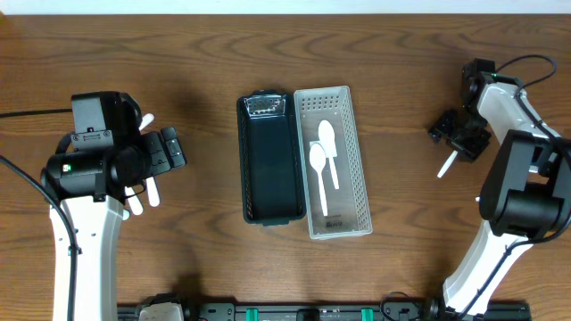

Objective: Pack container
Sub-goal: 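Grasp the next white spoon with the right gripper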

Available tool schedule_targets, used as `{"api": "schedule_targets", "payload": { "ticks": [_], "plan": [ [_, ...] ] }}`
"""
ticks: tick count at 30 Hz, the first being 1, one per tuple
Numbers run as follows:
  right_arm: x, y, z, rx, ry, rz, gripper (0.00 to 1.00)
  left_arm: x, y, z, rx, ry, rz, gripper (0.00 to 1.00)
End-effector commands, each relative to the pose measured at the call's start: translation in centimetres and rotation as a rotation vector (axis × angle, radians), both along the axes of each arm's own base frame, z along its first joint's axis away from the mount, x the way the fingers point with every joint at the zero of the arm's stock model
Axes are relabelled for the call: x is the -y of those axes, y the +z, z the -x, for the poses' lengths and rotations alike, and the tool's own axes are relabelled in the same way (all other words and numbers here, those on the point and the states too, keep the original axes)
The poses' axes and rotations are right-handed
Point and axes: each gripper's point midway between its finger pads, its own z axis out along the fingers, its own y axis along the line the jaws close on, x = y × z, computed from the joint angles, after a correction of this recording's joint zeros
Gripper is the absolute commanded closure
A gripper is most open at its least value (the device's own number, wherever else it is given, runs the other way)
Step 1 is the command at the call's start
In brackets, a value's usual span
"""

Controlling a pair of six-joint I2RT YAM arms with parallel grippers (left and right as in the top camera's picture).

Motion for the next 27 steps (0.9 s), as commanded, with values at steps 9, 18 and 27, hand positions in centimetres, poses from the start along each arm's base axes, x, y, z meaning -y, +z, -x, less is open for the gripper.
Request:
{"api": "schedule_targets", "payload": {
  "ticks": [9,18,27],
  "plan": [
    [-1.1,-2.8,2.1,-0.061,0.047,-0.062,0.80,-0.4,0.3,-0.1,0.006,-0.008,-0.018,0.02],
    [-2.7,-1.4,1.2,-0.034,0.069,-0.138,0.99,-0.4,0.3,-0.1,0.006,-0.011,-0.020,0.02],
    [-9.6,12.0,-5.0,0.280,0.349,-0.098,0.98,-0.4,0.3,-0.1,0.006,-0.011,-0.020,0.02]
  ]
}}
